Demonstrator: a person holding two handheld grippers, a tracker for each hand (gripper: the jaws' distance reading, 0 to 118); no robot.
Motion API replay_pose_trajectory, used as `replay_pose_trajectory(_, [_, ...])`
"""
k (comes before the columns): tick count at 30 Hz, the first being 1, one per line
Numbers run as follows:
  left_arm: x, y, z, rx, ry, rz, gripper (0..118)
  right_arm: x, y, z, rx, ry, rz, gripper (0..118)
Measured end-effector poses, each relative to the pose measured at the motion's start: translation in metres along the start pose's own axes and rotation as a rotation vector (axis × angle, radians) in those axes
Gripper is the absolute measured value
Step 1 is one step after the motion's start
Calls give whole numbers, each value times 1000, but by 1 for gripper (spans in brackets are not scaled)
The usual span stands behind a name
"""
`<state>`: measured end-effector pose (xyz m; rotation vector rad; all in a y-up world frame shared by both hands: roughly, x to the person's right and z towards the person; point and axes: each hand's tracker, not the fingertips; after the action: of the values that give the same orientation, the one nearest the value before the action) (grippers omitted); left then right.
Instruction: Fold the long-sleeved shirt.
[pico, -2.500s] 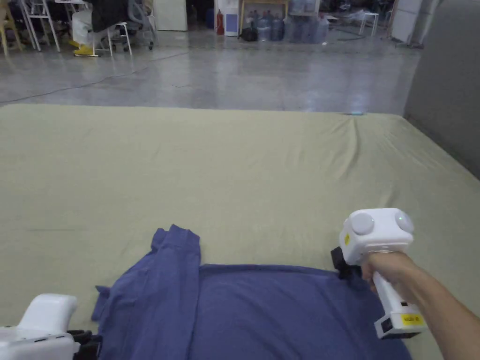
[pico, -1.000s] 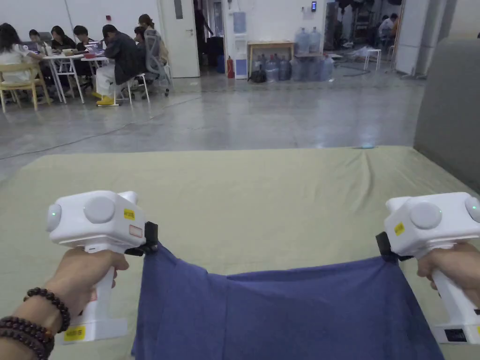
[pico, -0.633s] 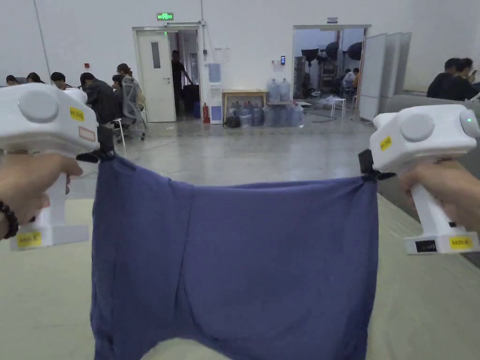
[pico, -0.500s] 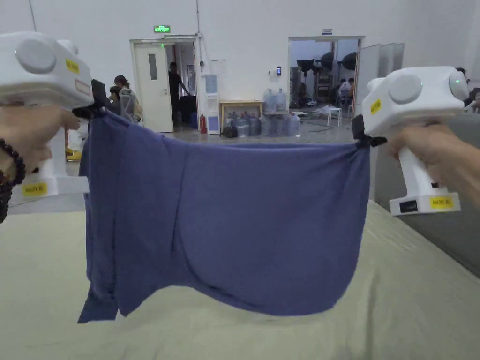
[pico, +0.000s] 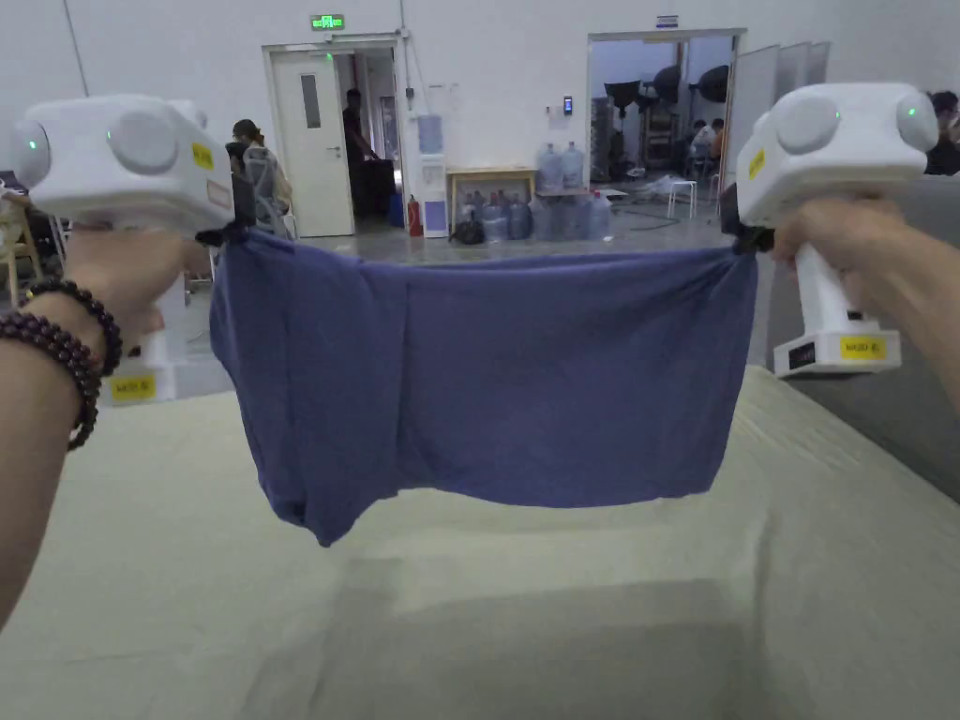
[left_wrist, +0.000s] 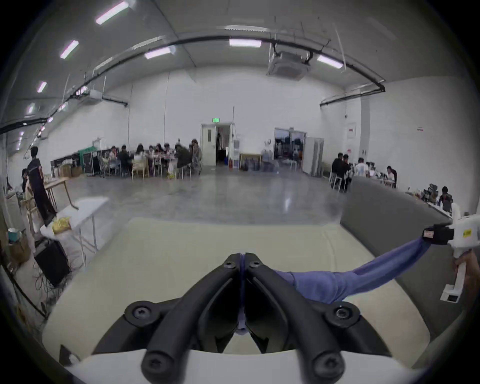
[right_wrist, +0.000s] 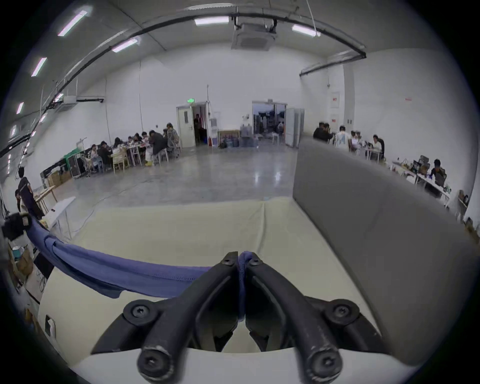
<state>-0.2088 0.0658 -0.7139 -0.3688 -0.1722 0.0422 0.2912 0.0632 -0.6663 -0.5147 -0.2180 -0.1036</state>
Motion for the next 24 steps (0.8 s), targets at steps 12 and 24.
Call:
replay_pose_trajectory(12, [-26, -173, -47, -225, -56, 36, 0, 22, -160, -57, -174, 34, 28, 0])
replay_pose_trajectory(24, [-24, -348, 139, -417, -129, -82, 0, 56, -369, 99, -348, 116, 194, 0])
